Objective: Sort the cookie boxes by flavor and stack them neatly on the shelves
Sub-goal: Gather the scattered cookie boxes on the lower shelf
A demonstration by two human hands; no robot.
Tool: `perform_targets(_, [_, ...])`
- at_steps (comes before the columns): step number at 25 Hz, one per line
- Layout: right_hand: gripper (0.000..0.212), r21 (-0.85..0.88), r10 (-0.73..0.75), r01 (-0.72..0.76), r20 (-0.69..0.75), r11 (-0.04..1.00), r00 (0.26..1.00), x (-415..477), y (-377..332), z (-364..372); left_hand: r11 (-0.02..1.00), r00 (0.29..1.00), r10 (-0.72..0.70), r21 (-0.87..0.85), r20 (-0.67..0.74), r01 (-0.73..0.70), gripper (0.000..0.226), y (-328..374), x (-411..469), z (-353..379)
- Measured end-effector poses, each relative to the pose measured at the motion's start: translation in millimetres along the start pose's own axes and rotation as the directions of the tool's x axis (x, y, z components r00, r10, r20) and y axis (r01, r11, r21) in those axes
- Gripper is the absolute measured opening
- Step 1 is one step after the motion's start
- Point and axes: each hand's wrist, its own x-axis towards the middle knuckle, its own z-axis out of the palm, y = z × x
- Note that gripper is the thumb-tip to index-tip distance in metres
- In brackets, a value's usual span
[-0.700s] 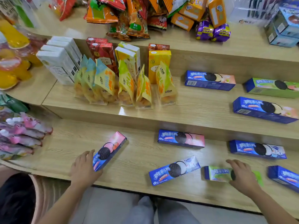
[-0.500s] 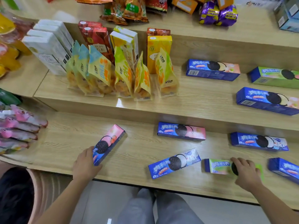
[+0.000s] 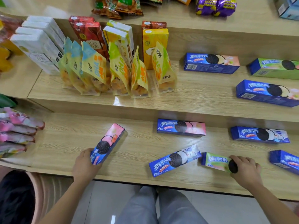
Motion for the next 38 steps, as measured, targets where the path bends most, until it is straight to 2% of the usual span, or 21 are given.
perform_targets(6, [0.057, 0.090, 0.012, -0.003, -0.098, 0.996, 0.995, -18, -18, -11, 0.995, 0.997, 0.075, -0.069, -0.020, -0.077, 0.061, 24, -16, -4])
perform_targets(11, [0.062, 0.133, -0.002, 0.029, -0.203, 0.991, 0.979, -38, -23, -36, 0.953, 0.958, 0.287, -0.100, -0.017, -0.287, 0.059, 57, -32, -16])
perform_targets(16, [0.068, 0.210, -0.001, 0.058, -0.262, 0.976, 0.965, -58, -26, -64, 0.836, 0.839, 0.541, -0.144, 0.060, -0.530, 0.055, 98, -32, -23])
perform_targets(20, [0.070, 0.338, 0.069, 0.030, -0.275, 0.941, 0.959, -66, -20, -84, 0.745, 0.728, 0.667, -0.149, 0.155, -0.651, 0.058, 138, -22, -9])
perform_targets(23, [0.067, 0.389, 0.094, 0.027, -0.289, 0.921, 0.953, -65, -14, -94, 0.691, 0.657, 0.712, -0.081, 0.248, -0.718, 0.061, 171, -14, 19])
perform_targets(27, [0.066, 0.406, 0.055, 0.068, -0.284, 0.911, 0.957, -48, 1, -104, 0.723, 0.687, 0.659, -0.005, 0.307, -0.691, 0.068, 206, -6, 52])
perform_targets(30, [0.066, 0.406, 0.009, 0.115, -0.291, 0.907, 0.957, -34, 9, -107, 0.752, 0.717, 0.624, 0.013, 0.310, -0.659, 0.070, 207, 0, 64])
perform_targets(35, [0.064, 0.379, -0.126, 0.215, -0.248, 0.900, 0.961, 2, 22, -110, 0.766, 0.744, 0.624, 0.001, 0.239, -0.643, 0.067, 209, -13, 76])
perform_targets(38, [0.063, 0.380, -0.172, 0.251, -0.232, 0.890, 0.958, 16, 20, -110, 0.754, 0.732, 0.645, -0.026, 0.220, -0.657, 0.067, 209, -25, 84])
